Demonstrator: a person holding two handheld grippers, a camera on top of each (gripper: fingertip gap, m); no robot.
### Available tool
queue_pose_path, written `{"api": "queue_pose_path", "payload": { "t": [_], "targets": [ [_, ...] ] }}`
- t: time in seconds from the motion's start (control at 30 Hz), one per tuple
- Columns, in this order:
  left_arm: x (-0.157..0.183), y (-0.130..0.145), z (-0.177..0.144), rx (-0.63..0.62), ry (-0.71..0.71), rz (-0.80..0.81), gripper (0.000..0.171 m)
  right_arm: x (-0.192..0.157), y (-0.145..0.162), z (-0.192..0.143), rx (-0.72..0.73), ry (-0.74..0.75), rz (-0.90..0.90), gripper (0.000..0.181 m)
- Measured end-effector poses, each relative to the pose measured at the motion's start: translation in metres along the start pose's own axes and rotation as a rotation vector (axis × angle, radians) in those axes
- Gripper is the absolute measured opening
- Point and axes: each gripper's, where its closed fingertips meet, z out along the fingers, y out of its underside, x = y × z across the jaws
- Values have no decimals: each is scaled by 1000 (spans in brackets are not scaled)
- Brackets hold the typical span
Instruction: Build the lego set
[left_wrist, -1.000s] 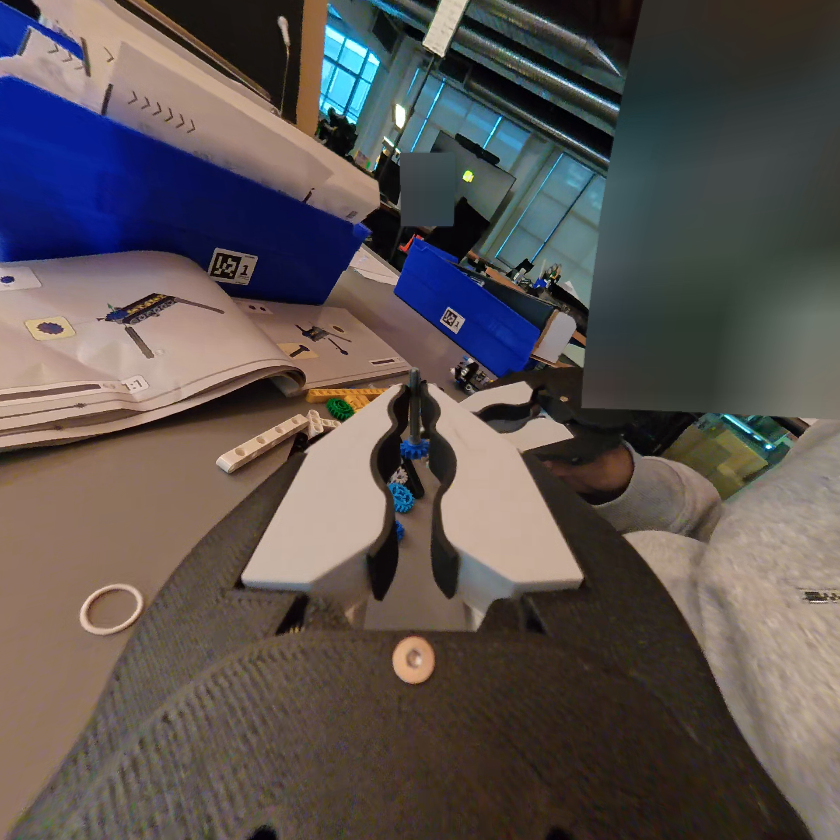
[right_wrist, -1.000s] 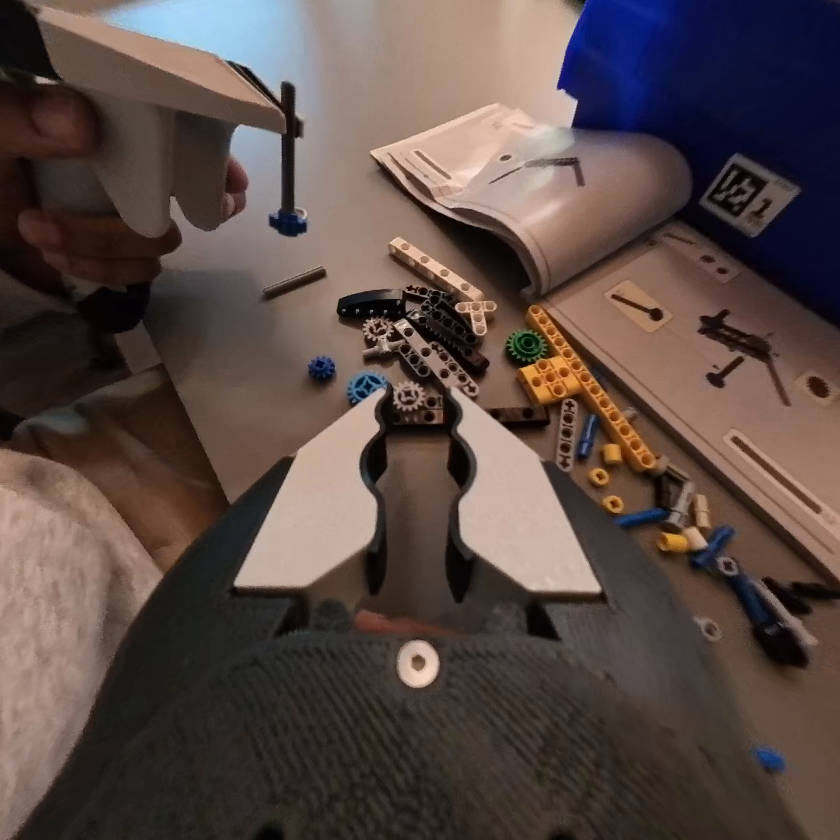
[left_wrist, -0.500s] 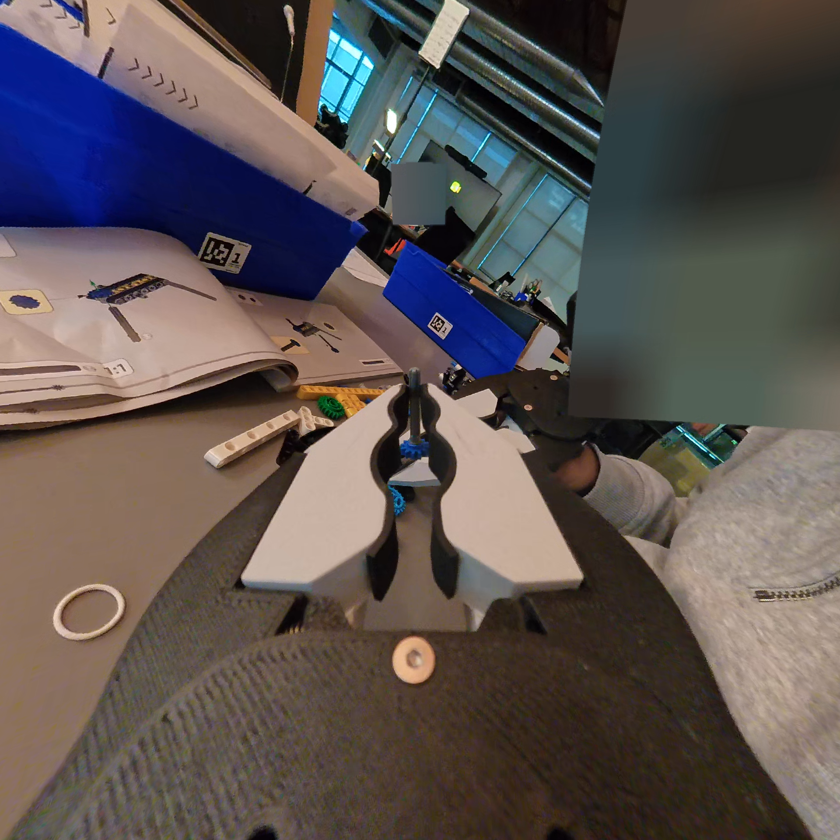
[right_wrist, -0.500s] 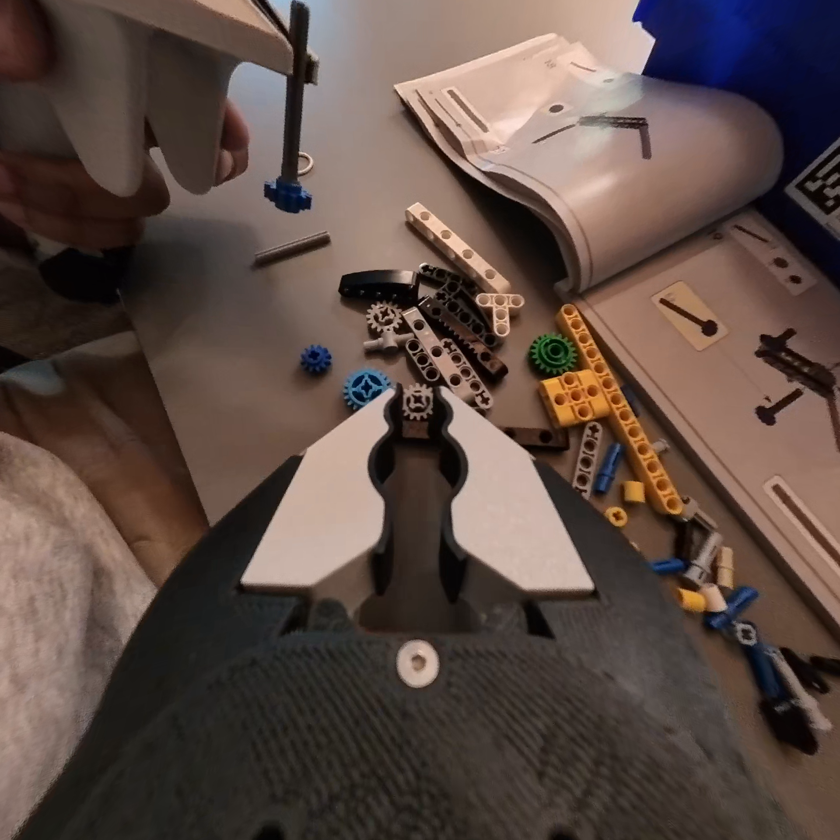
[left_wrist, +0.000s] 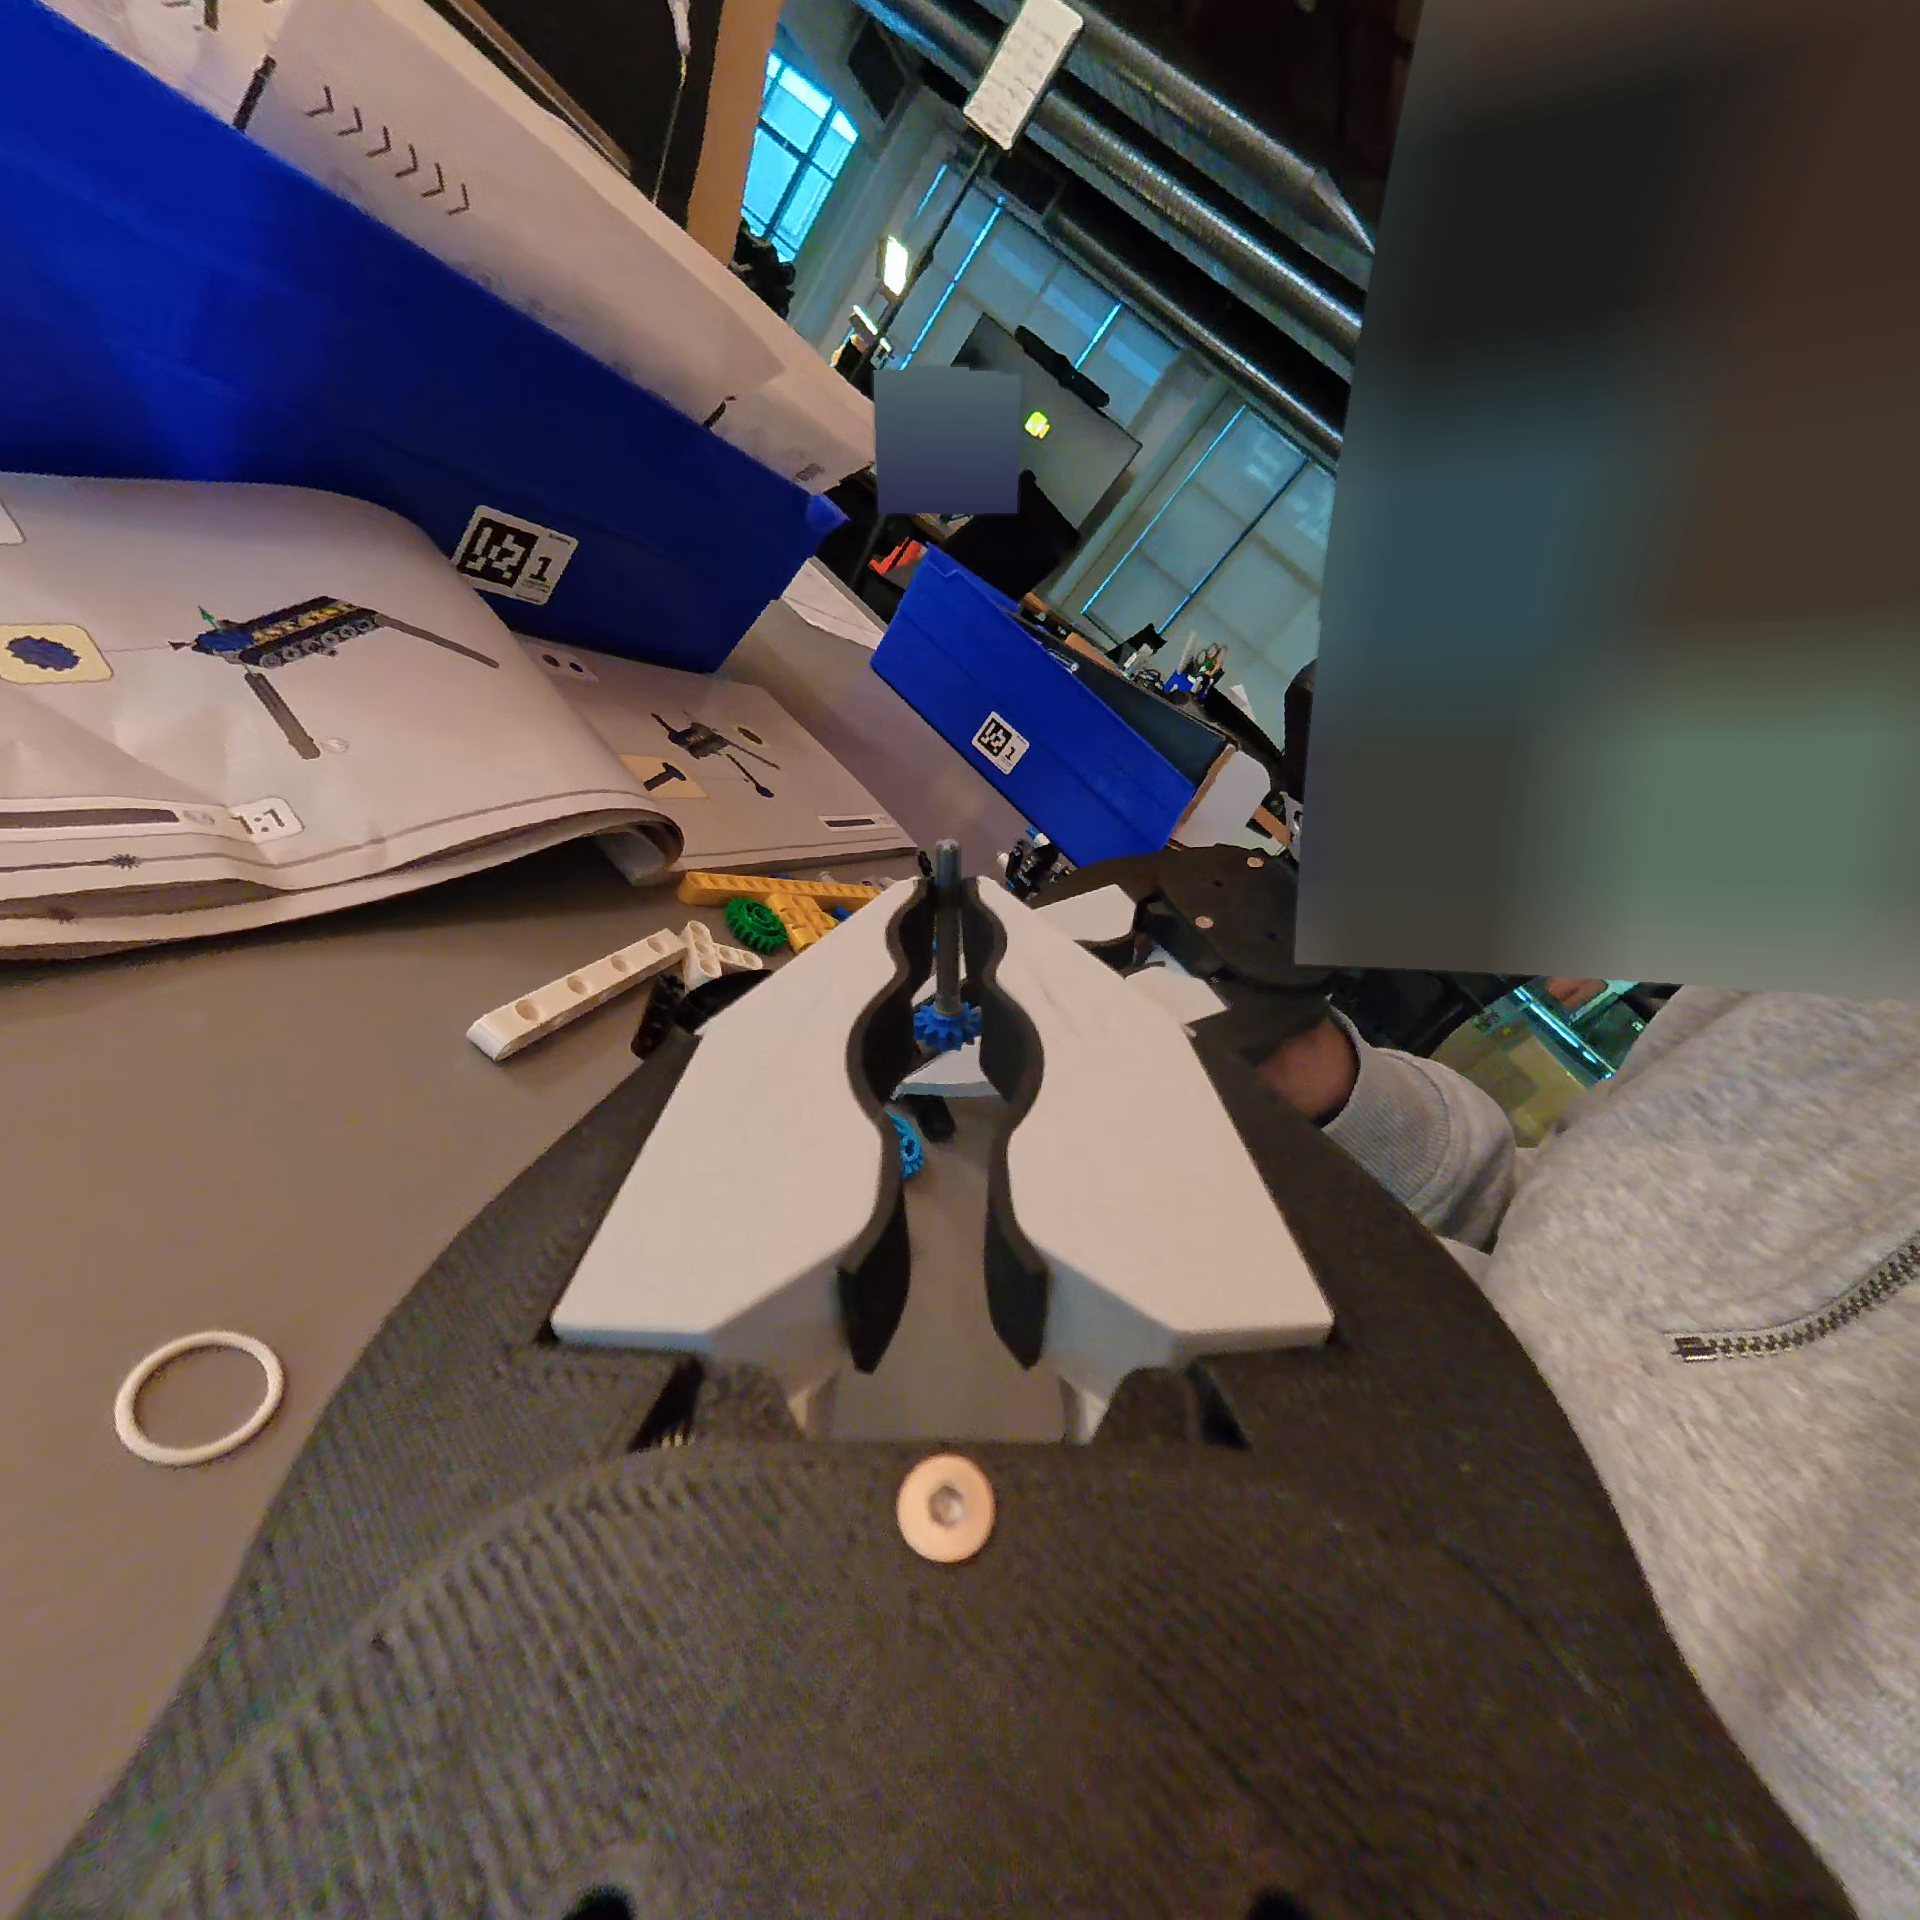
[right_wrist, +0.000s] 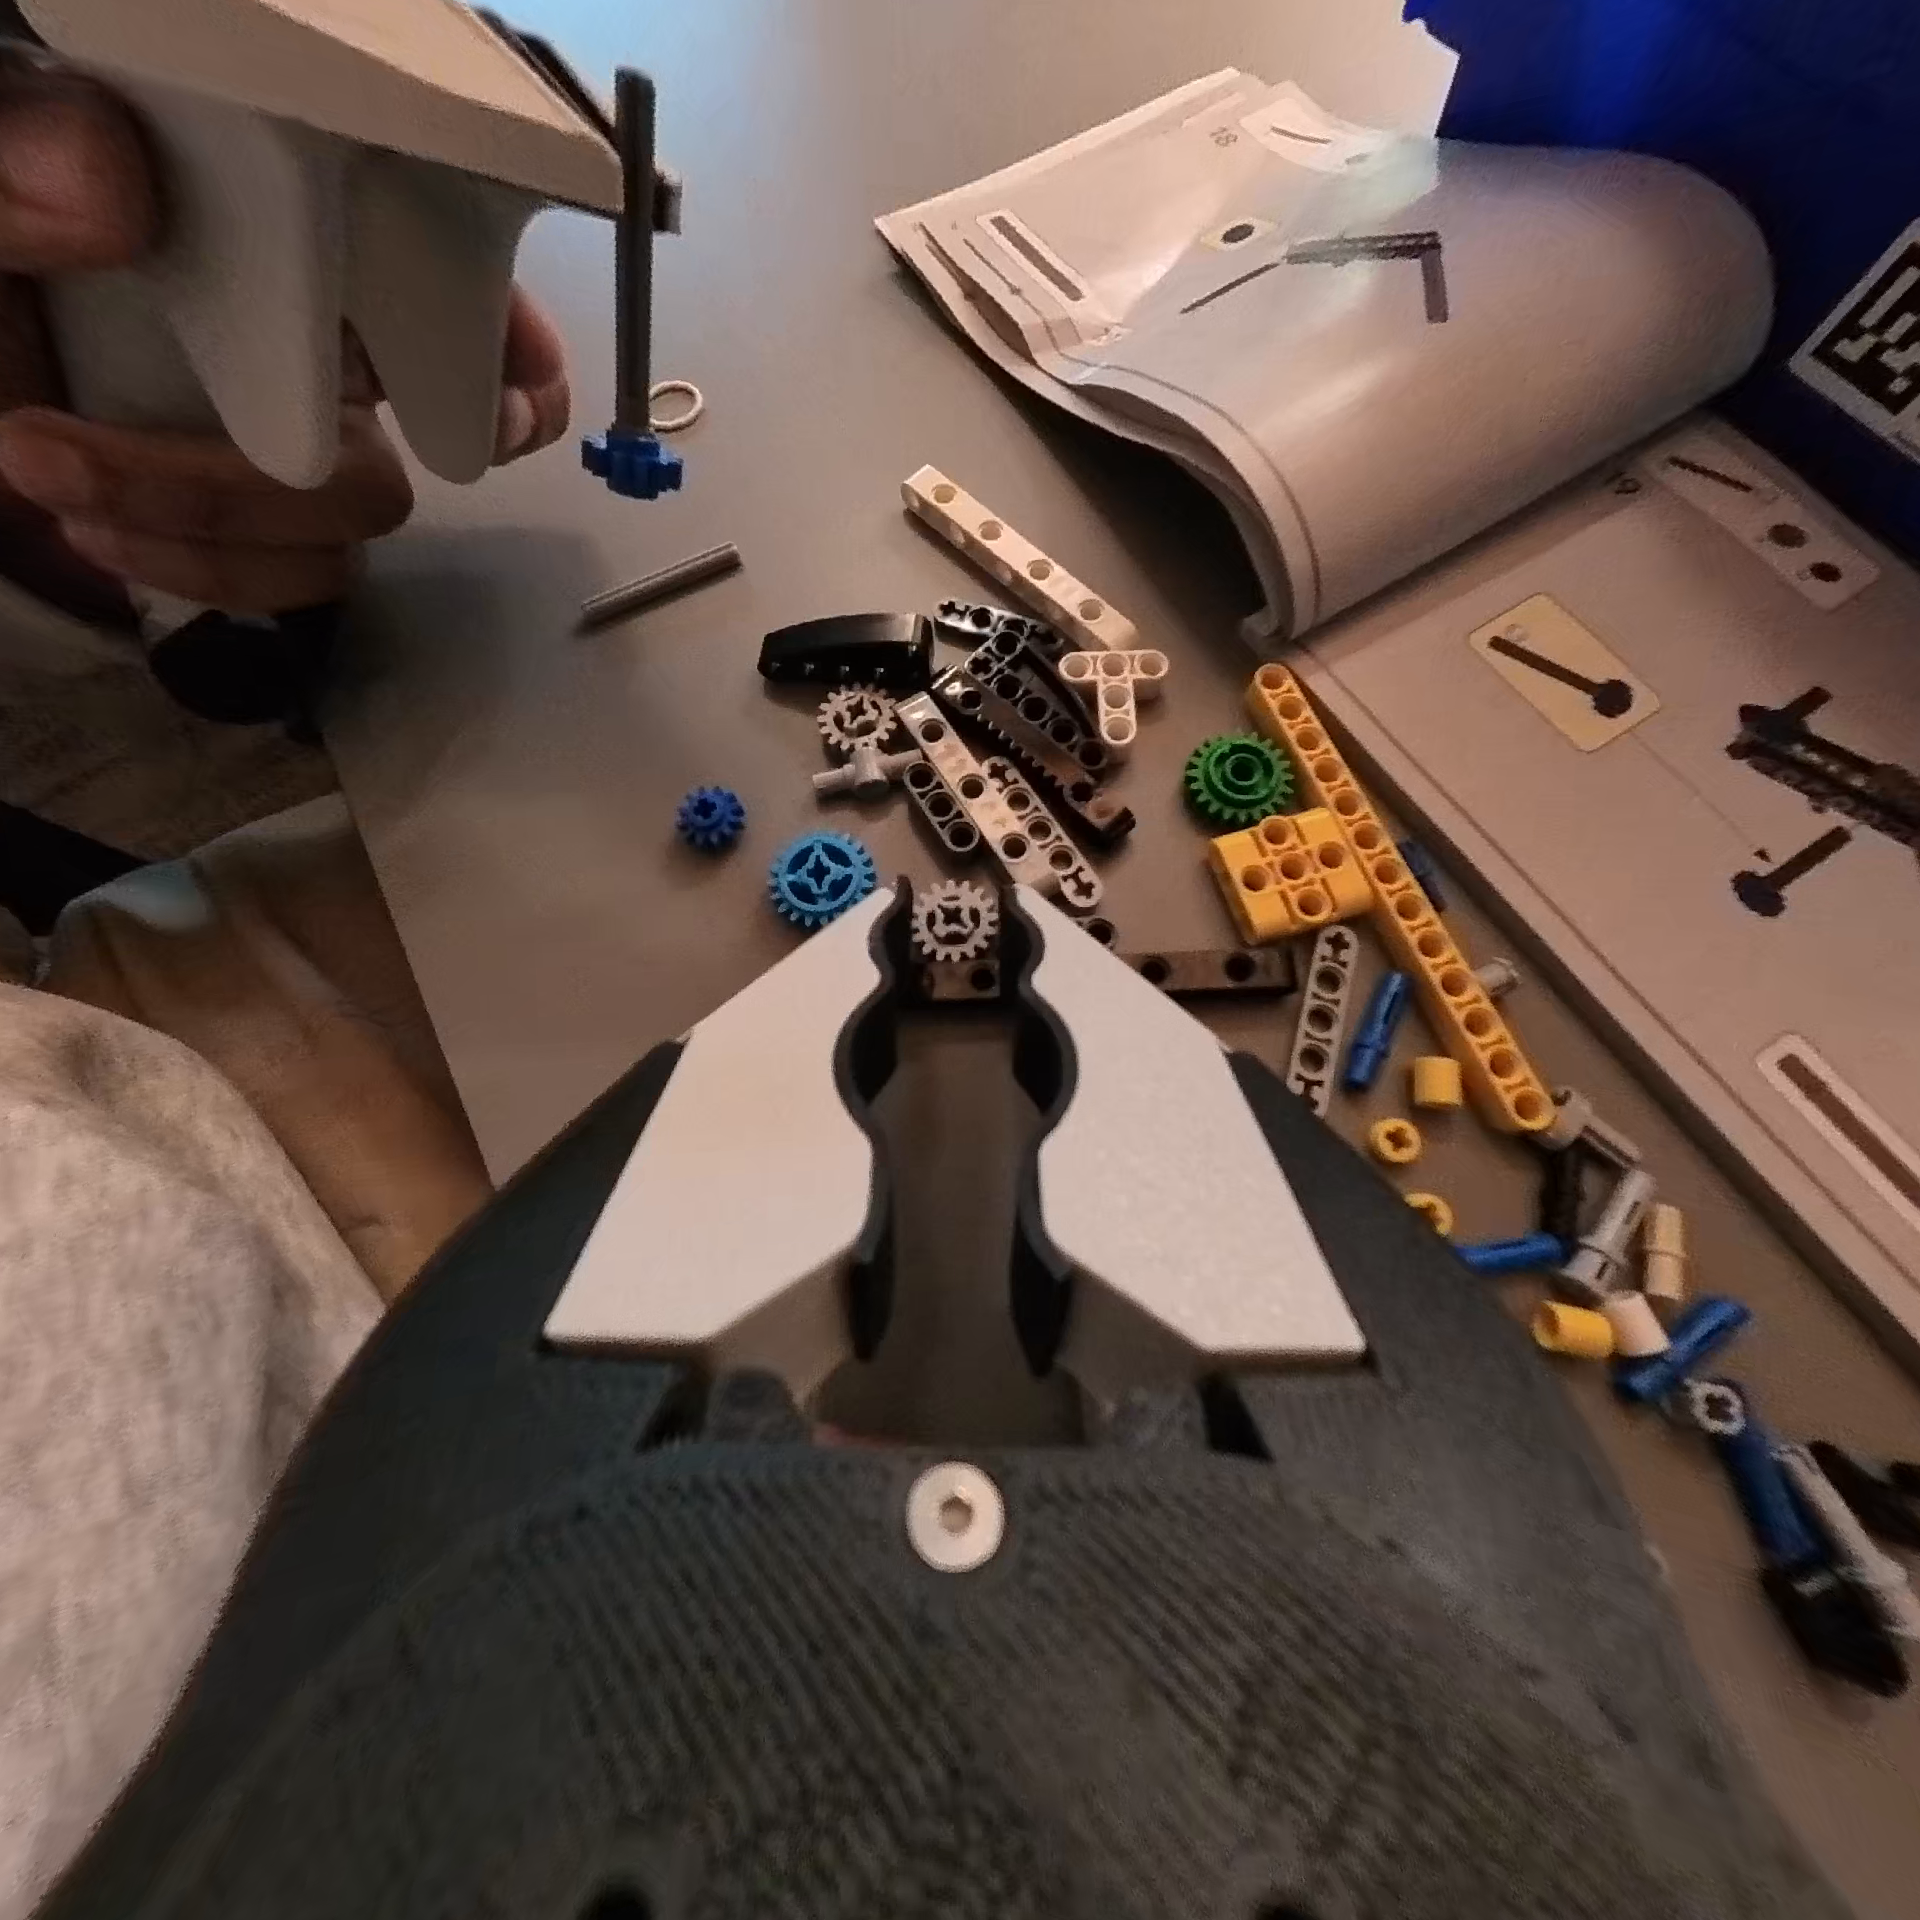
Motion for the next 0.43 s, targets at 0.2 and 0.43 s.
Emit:
{"api": "queue_pose_path", "payload": {
  "t": [0.2, 0.43],
  "targets": [
    [-1, 0, 2, 0, 9, -23, 3, 1, -2, -2, 17, -34, 44, 16],
    [-1, -3, 4, 14, 22, -39, 3, 0, 0, 0, 3, -61, 71, 18]
  ]
}}
